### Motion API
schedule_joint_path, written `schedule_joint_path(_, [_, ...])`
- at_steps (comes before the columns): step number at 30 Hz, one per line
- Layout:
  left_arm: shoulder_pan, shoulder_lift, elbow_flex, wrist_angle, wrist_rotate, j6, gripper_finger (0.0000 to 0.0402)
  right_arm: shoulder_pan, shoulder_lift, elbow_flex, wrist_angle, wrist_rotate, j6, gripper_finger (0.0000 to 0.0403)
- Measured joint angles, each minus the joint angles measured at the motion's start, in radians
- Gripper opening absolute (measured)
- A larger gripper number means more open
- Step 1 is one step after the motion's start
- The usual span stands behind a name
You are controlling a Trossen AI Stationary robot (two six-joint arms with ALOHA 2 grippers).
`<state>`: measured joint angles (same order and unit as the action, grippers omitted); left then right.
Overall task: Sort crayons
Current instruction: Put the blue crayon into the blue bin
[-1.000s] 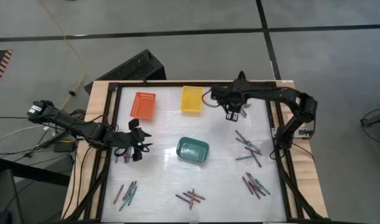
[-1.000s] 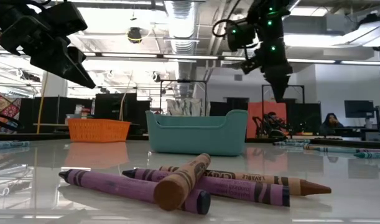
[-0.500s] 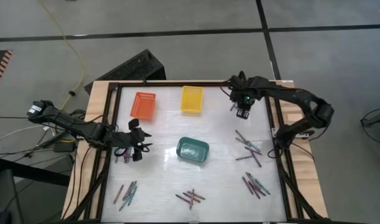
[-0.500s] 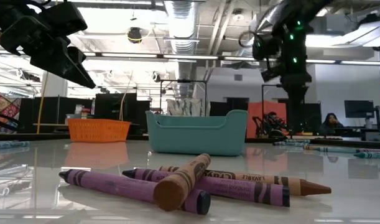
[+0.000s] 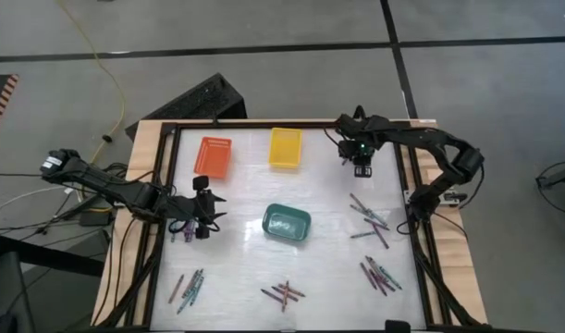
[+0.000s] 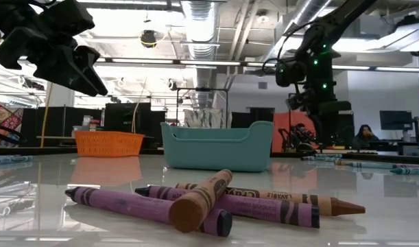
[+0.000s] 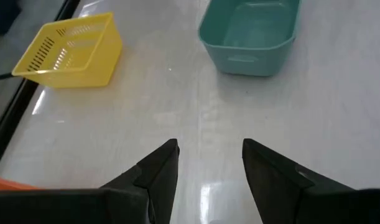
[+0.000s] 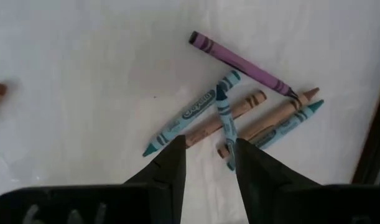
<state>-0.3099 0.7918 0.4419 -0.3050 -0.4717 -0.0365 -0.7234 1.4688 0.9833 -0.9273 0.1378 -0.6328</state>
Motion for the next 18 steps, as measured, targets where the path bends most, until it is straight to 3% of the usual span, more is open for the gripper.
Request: schedule_joint_path(18, [0.000, 0.000, 0.000, 0.003, 0.002, -0.012, 0.0169, -0.061, 0.026, 0.000, 0.037, -0.003, -0.078, 0.0132])
